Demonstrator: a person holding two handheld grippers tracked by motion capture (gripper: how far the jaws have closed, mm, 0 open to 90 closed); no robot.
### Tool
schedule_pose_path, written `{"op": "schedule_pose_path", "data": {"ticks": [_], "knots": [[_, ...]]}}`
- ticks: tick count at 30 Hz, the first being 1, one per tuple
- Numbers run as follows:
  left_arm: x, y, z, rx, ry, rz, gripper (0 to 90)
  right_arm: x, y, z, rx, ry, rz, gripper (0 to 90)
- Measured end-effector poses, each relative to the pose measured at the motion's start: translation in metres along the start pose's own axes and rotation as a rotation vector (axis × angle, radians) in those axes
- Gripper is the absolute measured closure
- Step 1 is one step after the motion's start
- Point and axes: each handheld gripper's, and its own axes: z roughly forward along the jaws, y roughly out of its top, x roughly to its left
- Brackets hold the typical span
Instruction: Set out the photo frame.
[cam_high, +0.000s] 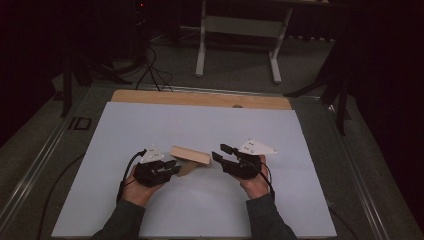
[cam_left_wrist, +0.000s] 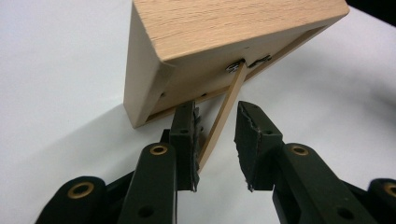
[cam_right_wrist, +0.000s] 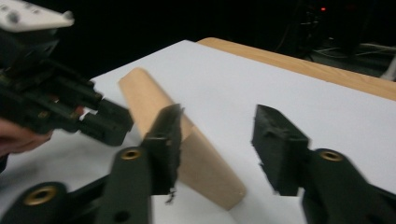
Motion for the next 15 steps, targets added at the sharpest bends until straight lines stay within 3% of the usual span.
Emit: {"op": "schedule_pose_path", "data": {"ticks": [7, 15], "knots": [[-0.002, 0.002, 0.003, 0.001, -0.003, 0.009, 76.1, -0.003, -0.001, 0.011, 0.008, -0.058, 0.038, 89.5], [-0.001, 0.005, 0.008, -0.003, 0.015, 0.007, 88.5, -0.001, -0.004, 0.027, 0.053, -0.039, 0.031, 89.8]]}}
